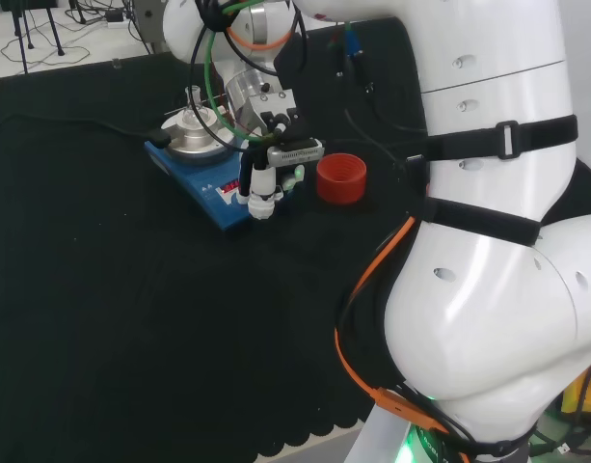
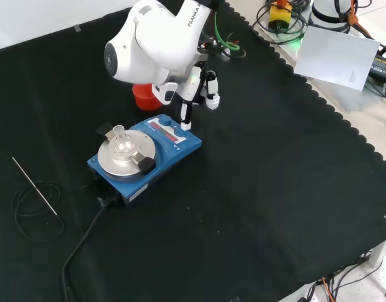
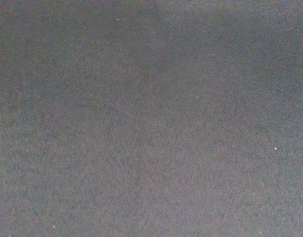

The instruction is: Turn on the heater.

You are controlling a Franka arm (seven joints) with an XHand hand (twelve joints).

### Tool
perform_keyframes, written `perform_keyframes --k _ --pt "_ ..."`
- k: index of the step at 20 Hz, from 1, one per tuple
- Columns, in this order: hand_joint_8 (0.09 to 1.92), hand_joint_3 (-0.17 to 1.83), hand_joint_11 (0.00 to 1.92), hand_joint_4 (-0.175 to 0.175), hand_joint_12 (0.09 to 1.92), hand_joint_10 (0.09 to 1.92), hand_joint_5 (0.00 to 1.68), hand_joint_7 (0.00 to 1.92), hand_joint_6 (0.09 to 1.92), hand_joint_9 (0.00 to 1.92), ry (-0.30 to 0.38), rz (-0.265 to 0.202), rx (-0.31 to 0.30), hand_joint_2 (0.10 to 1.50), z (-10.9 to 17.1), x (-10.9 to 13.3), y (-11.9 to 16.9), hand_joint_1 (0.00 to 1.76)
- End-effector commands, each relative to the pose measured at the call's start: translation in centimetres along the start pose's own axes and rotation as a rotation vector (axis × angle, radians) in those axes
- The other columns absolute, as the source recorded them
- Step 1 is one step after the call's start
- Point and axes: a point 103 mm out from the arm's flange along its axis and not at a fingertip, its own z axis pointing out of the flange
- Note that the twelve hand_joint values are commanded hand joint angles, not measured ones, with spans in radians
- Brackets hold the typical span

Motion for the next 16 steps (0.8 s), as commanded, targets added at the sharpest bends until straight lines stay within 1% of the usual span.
perform_keyframes --k 1,6,10,13,16 --pt "1.57 -0.17 1.87 -0.011 1.62 1.33 0.23 1.61 0.09 1.81 0.006 -0.001 -0.002 1.25 0.2 -0.1 0.2 1.43" --pt "1.57 -0.17 1.87 -0.011 1.63 1.33 0.23 1.61 0.09 1.81 0.004 -0.003 0.000 1.25 0.0 0.1 0.0 1.43" --pt "1.57 -0.17 1.87 -0.012 1.63 1.33 0.23 1.61 0.09 1.81 0.002 -0.018 0.005 1.25 -1.4 0.4 -1.3 1.43" --pt "1.57 -0.17 1.87 -0.013 1.63 1.33 0.24 1.61 0.09 1.81 -0.008 -0.027 -0.026 1.25 -3.0 0.6 -3.0 1.43" --pt "1.57 -0.17 1.87 -0.013 1.63 1.33 0.24 1.61 0.09 1.80 -0.010 -0.025 -0.049 1.25 -4.2 0.5 -4.1 1.43"
